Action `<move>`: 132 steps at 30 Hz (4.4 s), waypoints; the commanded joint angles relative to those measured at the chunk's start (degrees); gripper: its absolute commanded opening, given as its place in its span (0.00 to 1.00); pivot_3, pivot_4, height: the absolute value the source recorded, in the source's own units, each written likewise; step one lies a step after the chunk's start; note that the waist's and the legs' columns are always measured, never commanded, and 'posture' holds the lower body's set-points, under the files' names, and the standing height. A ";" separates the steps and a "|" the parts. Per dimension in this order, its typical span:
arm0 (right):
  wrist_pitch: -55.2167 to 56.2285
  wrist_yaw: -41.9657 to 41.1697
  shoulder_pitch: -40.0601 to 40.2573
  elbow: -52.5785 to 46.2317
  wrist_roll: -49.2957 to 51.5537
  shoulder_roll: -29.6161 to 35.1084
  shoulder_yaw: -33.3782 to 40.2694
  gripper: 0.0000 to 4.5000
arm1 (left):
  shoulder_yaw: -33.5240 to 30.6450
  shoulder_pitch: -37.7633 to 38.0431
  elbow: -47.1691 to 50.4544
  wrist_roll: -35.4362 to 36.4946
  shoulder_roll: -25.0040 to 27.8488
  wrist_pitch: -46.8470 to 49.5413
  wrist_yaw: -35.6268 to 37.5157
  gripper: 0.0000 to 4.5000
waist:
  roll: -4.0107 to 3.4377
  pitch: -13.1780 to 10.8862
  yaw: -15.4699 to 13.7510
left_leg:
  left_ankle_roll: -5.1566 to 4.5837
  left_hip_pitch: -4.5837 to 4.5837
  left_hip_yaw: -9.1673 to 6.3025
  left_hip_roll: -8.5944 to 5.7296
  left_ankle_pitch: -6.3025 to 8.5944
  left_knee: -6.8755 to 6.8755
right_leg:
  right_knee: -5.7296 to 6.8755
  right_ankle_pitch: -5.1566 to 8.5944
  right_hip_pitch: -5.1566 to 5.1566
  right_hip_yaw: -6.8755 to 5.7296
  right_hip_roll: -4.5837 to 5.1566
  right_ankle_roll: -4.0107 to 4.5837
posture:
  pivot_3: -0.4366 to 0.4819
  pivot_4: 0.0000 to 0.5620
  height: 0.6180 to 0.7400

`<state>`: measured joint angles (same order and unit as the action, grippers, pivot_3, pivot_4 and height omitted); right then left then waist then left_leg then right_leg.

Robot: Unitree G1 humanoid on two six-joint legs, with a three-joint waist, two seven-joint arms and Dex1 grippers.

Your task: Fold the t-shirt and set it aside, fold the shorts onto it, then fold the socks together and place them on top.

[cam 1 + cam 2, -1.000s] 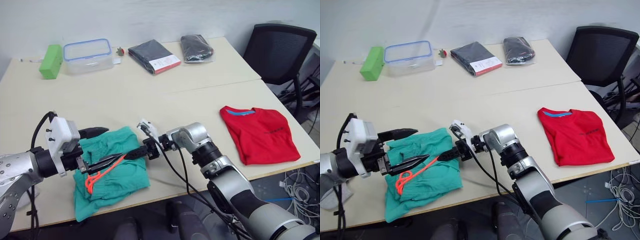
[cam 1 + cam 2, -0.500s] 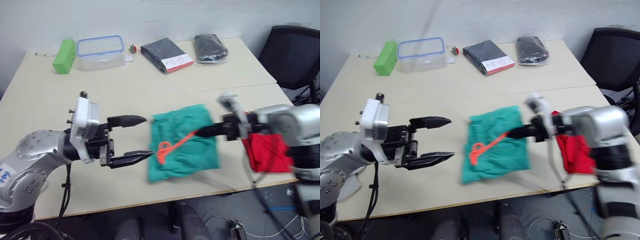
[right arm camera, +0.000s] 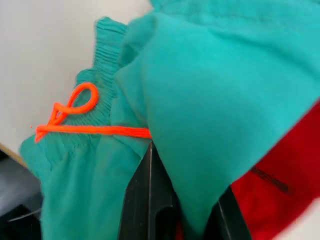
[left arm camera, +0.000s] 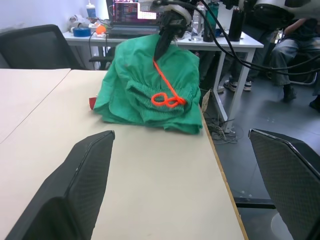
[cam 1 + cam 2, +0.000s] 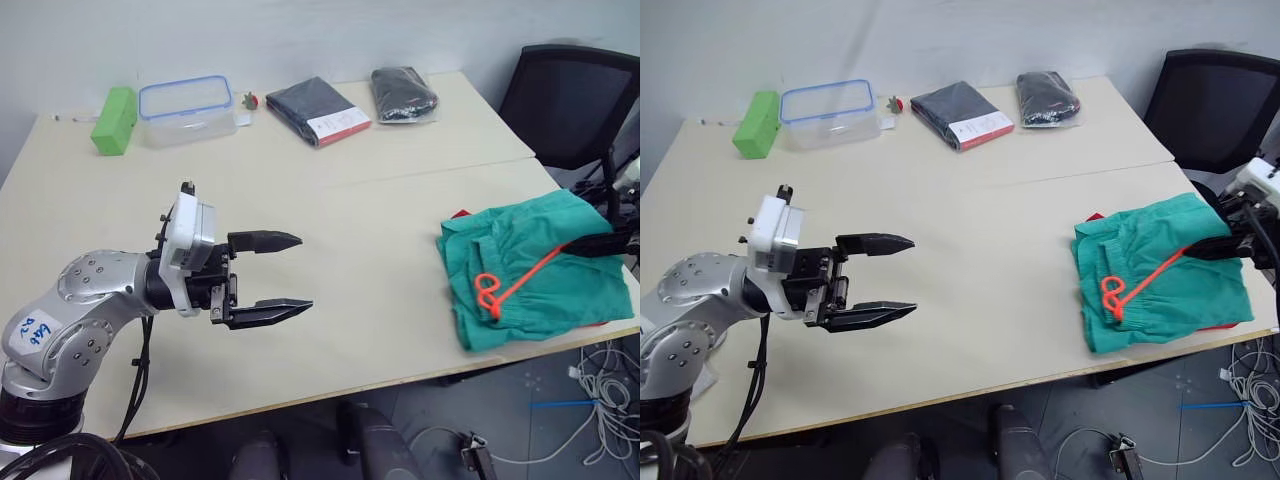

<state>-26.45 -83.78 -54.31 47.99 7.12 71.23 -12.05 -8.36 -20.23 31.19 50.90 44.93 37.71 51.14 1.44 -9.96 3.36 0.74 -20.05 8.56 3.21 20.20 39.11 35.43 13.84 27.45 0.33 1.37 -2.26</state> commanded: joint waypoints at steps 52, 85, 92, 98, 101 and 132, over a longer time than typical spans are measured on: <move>-22.17 28.40 16.21 -61.30 33.79 -32.45 19.67 0.99 | -19.51 27.32 6.70 -14.29 -2.07 -1.15 -18.92 1.00 | -1.30 -0.76 -1.80 | -0.53 -1.56 -8.77 -3.05 -2.49 -1.06 | -0.75 0.01 -3.14 -8.32 4.65 -0.37 | 0.48 0.27 1.00; -21.39 25.01 15.34 -67.74 39.87 -35.19 12.89 0.99 | -22.40 27.69 -17.88 -30.78 -2.49 8.29 -30.38 1.00 | -1.07 -1.16 -4.81 | -0.87 -1.27 -7.73 -3.07 -2.07 -1.03 | -0.86 0.19 -2.81 -7.38 5.01 -0.71 | 0.48 0.27 1.00; -21.51 26.69 16.31 -68.66 40.03 -34.54 13.51 1.00 | -19.40 24.53 -25.39 -31.93 -1.88 10.24 -29.37 0.86 | -1.12 -1.18 -4.84 | -0.88 -1.14 -7.58 -3.04 -2.04 -1.04 | -0.81 0.18 -2.83 -7.24 5.02 -0.71 | 0.48 0.27 1.00; -21.45 27.48 17.14 -69.64 40.19 -33.50 14.40 1.00 | -19.08 23.32 -26.96 -30.75 -2.59 12.03 -28.05 0.45 | -1.38 -1.29 -4.78 | -0.83 -1.04 -7.53 -2.98 -2.09 -1.04 | -0.73 0.16 -2.83 -7.20 5.02 -0.65 | 0.48 0.27 1.00; -20.96 27.53 18.17 -70.14 39.87 -32.59 14.67 1.00 | -18.37 22.69 -25.70 -30.41 -3.21 12.53 -28.05 0.25 | -1.43 -1.29 -4.77 | -0.83 -1.03 -7.46 -2.98 -2.09 -1.05 | -0.73 0.16 -2.82 -7.17 5.02 -0.66 | 0.48 0.27 1.00; -14.80 33.76 31.28 -77.82 32.74 -28.14 15.19 1.00 | 6.45 -15.91 -17.66 -29.39 -34.73 43.47 -41.97 0.31 | -0.97 -1.52 -6.17 | -1.46 -1.22 -6.44 -3.38 -2.02 -0.94 | -1.77 -0.60 -2.85 -6.45 4.86 -1.82 | 0.48 0.27 1.00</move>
<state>-41.57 -50.67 -22.90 -27.77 39.03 43.38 1.58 -0.68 -37.17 11.42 20.61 9.21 79.60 8.21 0.48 -11.47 -2.81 -0.72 -21.26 2.12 -0.16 18.18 38.17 33.66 13.25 24.59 -6.11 6.23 -4.08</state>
